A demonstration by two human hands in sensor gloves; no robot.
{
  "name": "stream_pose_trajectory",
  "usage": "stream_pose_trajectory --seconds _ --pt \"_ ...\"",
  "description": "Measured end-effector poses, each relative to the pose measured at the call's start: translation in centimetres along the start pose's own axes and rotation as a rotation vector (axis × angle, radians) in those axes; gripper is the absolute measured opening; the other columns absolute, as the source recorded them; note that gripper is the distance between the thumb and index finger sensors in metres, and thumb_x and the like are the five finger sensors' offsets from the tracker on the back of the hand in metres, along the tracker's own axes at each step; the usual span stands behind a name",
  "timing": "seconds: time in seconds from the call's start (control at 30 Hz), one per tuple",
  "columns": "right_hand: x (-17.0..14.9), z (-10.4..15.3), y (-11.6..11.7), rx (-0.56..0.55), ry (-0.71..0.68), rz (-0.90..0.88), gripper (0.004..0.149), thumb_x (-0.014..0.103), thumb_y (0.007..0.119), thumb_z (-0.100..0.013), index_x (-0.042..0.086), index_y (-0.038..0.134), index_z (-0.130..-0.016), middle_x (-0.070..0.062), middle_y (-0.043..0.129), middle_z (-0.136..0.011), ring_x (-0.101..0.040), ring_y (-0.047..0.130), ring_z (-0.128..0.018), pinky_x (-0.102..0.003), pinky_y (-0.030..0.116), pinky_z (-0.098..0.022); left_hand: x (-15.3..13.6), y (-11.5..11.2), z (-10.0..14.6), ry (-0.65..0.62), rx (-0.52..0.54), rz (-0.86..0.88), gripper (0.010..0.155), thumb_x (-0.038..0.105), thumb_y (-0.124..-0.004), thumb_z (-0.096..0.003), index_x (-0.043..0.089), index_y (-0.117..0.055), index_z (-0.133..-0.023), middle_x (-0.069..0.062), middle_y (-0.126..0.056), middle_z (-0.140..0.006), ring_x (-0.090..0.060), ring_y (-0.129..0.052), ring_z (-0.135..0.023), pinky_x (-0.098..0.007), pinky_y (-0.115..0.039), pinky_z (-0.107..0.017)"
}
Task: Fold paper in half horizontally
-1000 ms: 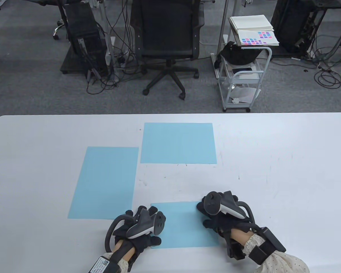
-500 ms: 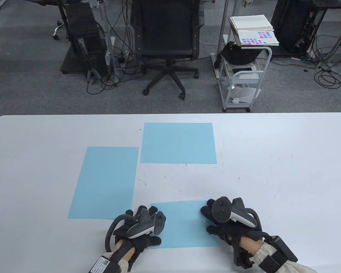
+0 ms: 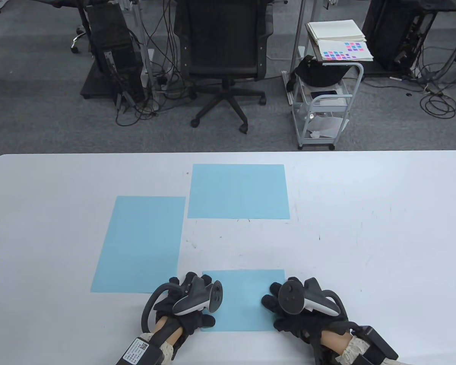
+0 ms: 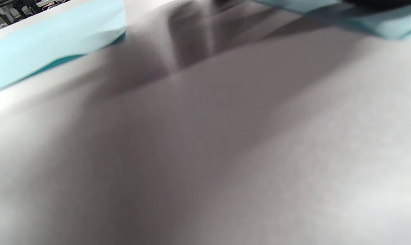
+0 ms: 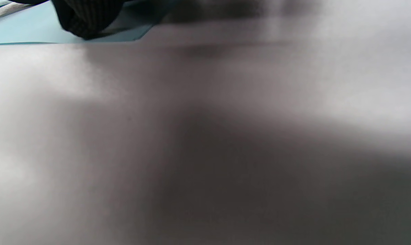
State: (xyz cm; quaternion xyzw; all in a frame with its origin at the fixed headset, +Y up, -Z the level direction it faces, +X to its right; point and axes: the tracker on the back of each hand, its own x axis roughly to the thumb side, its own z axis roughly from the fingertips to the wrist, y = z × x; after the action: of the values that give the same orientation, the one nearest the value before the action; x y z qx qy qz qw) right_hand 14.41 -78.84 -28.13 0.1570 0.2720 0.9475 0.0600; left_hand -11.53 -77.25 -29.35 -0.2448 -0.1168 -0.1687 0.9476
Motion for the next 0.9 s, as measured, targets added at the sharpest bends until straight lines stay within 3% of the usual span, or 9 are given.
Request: stream_pose_trajectory --seconds 0.13,0.4,0.9 --pt "0.1 0.0 0.0 0.004 0.006 0.006 0.066 0.046 0.067 -0.047 0.051 0.031 -0.102 0.019 0.011 -0.116 -0.030 -0.003 -0.106 -0.066 0.001 -0.070 0.7 1.8 -0.4 0.034 0.028 -0.038 0.076 0.063 -0.068 -0.0319 0.059 -0.035 -0.100 0.026 -0.034 -0.119 -0.013 -0.034 -0.118 -0.052 -0.041 -0.089" --pt "0.1 0.1 0.0 0.002 0.007 0.006 0.066 0.046 0.067 -0.047 0.051 0.031 -0.102 0.019 0.011 -0.116 -0.030 -0.003 -0.106 -0.066 0.001 -0.070 3.0 4.4 -2.1 -0.037 0.006 0.075 0.072 0.058 -0.063 -0.0403 0.057 -0.022 -0.100 0.027 -0.019 -0.117 -0.008 -0.022 -0.117 -0.049 -0.034 -0.091" --pt "0.1 0.0 -0.1 -0.003 0.007 -0.005 0.066 0.047 0.067 -0.047 0.051 0.031 -0.101 0.020 0.011 -0.116 -0.030 -0.003 -0.106 -0.065 0.001 -0.070 6.0 4.1 -4.9 -0.092 -0.042 0.100 0.073 0.065 -0.059 -0.0362 0.061 -0.023 -0.099 0.033 -0.016 -0.116 -0.005 -0.016 -0.116 -0.049 -0.027 -0.091"
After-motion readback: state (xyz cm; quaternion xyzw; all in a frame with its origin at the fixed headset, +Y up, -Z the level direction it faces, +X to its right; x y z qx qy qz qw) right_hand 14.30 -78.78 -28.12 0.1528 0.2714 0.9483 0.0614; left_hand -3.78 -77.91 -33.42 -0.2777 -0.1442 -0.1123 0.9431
